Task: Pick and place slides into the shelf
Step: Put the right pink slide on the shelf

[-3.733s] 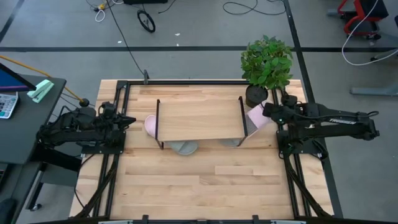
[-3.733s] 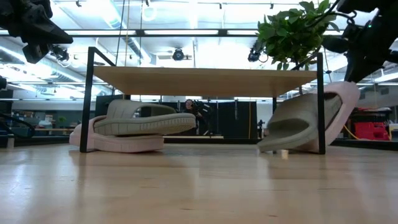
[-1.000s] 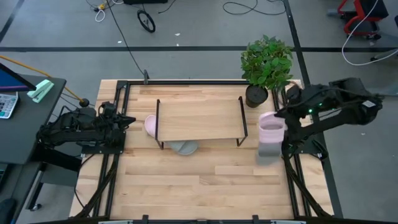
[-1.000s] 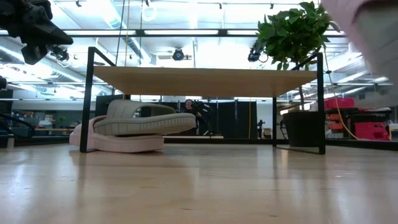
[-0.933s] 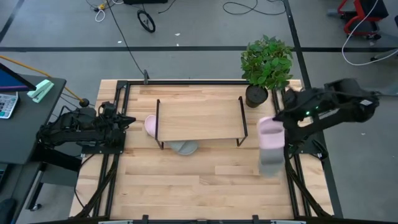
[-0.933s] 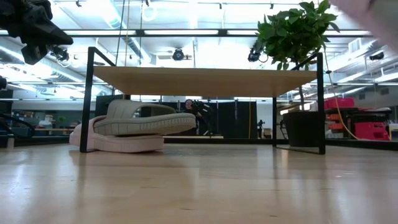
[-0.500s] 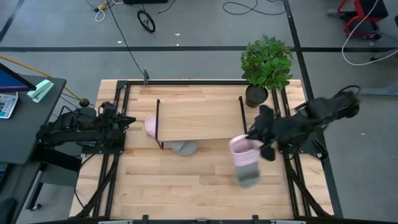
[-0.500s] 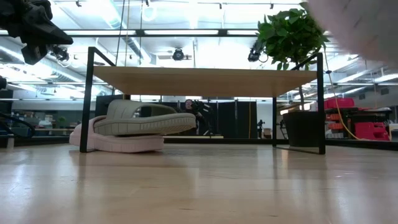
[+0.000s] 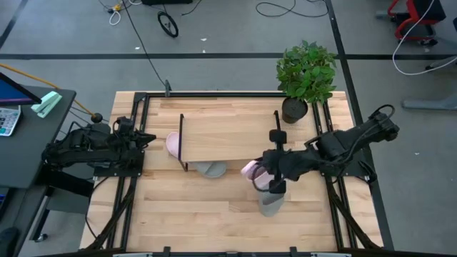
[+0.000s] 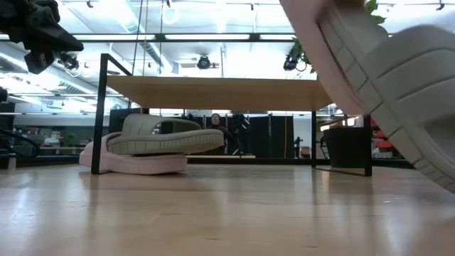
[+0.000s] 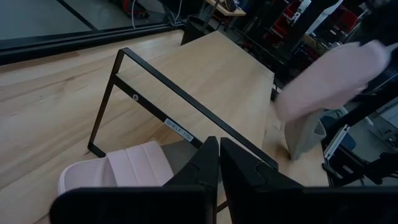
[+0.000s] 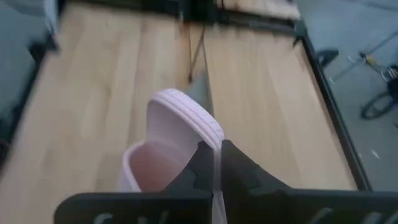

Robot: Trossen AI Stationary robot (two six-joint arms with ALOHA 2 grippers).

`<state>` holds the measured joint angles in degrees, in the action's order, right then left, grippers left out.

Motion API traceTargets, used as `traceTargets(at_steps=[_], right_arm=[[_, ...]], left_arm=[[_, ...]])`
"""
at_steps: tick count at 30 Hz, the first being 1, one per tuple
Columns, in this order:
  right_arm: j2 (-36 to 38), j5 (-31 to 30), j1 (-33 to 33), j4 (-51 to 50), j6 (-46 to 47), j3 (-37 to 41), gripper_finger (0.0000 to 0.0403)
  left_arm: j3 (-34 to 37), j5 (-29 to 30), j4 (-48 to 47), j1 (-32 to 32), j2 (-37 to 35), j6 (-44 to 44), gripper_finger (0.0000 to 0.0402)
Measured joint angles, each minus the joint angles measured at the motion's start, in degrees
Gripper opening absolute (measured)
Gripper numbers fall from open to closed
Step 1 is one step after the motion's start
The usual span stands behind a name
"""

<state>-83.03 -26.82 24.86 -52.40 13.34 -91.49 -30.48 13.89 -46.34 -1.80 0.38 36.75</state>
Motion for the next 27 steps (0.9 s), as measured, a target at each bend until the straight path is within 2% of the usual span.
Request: traceTargets(at_steps=[7,13,16,20,23,27], right_arm=[[4.0,-1.3,-0.7,6.4,2.1,-2.3,0.0009],[4.4,-6.9,-1.3,6.8,1.3,-4.8,0.0009],[4.4,-7.1,-3.1,6.7,1.1,-4.9,0.0009],[4.3,-3.9,-6.9,6.6,1.6,-4.9,0.0009],[4.5,0.9,-10.5,5.9,3.3,-5.6,0.0009],[3.4,6.0,-15.1,1.5,4.5,-11.5,0.0009]], left_arm=[[0.0,-1.0,-1.3,0.1,0.0,-0.1,0.0014],[0.0,-3.0,-3.4,0.1,0.0,0.0,0.0024],[0.0,-3.1,-3.3,0.1,0.0,0.0,0.0023],[0.0,-3.1,-3.3,0.1,0.0,0.0,0.0016],[0.0,-3.1,-3.3,0.1,0.0,0.0,0.0012],[0.0,-3.1,-3.3,0.1,0.0,0.0,0.0017]])
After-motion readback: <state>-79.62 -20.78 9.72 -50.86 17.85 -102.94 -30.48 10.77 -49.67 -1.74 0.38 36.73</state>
